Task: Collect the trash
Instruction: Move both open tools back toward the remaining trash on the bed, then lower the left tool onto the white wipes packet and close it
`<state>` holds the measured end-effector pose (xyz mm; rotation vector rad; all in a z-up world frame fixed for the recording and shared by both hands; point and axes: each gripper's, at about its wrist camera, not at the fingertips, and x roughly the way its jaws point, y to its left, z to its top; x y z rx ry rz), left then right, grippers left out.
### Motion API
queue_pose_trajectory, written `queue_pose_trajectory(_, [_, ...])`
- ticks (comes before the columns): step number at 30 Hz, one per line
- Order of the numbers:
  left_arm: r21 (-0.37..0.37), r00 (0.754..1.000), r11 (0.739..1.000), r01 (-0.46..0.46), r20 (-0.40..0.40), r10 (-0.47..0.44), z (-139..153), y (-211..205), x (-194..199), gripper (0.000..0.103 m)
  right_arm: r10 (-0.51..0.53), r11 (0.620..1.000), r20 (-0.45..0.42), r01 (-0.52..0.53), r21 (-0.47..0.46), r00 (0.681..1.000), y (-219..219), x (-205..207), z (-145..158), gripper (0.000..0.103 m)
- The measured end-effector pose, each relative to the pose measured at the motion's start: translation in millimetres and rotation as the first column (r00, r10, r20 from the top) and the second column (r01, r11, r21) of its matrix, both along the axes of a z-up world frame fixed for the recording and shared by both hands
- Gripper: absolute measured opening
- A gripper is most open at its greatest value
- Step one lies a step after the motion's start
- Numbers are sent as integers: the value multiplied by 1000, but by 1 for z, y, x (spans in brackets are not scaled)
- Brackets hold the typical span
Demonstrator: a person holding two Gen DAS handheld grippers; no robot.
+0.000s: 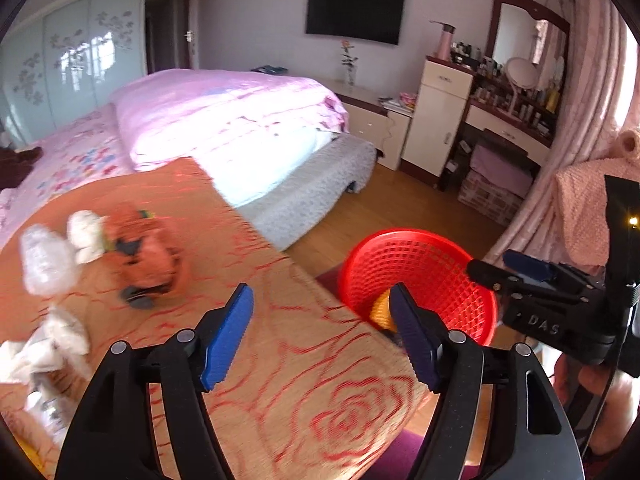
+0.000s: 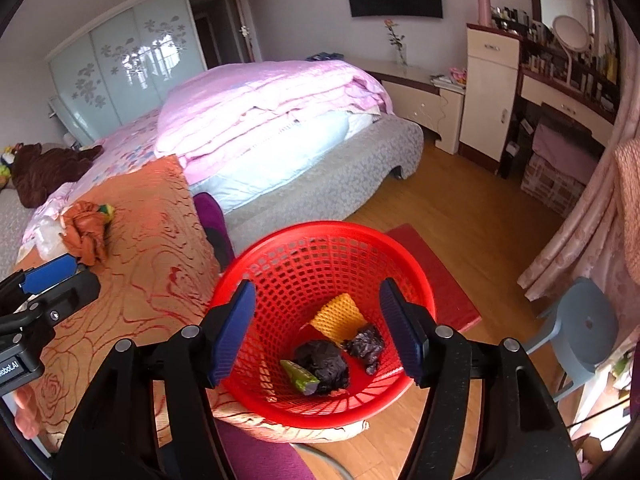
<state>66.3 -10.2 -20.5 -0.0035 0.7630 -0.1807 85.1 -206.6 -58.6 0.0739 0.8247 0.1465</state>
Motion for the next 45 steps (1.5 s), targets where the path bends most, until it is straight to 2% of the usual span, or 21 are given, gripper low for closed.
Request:
queue_pose_trajectory(8, [-9, 992, 992, -127, 13, 128, 12, 51, -24, 74, 64, 998, 27, -64, 0, 998, 25, -9, 12, 67])
queue_pose_trajectory(11, [6, 984, 984, -178, 23, 178, 16, 72, -36, 75, 85, 996, 33, -85, -3, 996, 32, -13, 15, 68])
queue_pose_trajectory(16, [-21, 965, 965, -262, 22, 263, 19, 109, -53, 76, 129, 992, 43, -129, -7, 991, 49, -18, 20, 69])
queue_pose_trajectory(19, [-11, 944, 945, -328, 27, 328, 19, 134, -64, 79, 156, 988, 45, -155, -11, 987, 58, -21, 22, 69])
queue_pose_trajectory(22, [42, 911, 910, -411, 49, 409, 20, 164, -73, 80, 178, 984, 47, -177, -13, 983, 66, -23, 25, 69])
queue_pose_trajectory(24, [38, 887, 886, -462, 46, 460, 21, 187, -77, 81, 190, 982, 48, -190, -15, 981, 72, -25, 25, 69])
queue_pose_trajectory(29, [14, 854, 854, -521, -16, 521, 13, 220, -80, 82, 212, 977, 45, -212, -17, 976, 82, -27, 25, 69])
queue_pose_trajectory(34, [-16, 875, 879, -477, -98, 473, -2, 216, -71, 82, 226, 974, 45, -225, -11, 973, 87, -30, 25, 70])
queue_pose_trajectory(38, [-24, 873, 882, -470, -157, 461, -21, 208, -63, 82, 235, 972, 39, -235, -7, 971, 89, -31, 24, 70])
queue_pose_trajectory(41, [-38, 877, 885, -465, -159, 454, -27, 205, -61, 82, 238, 971, 33, -238, -6, 971, 91, -31, 22, 70])
queue_pose_trajectory(45, [-6, 884, 890, -456, -117, 453, -28, 195, -64, 81, 243, 970, 22, -243, -5, 970, 92, -30, 19, 70])
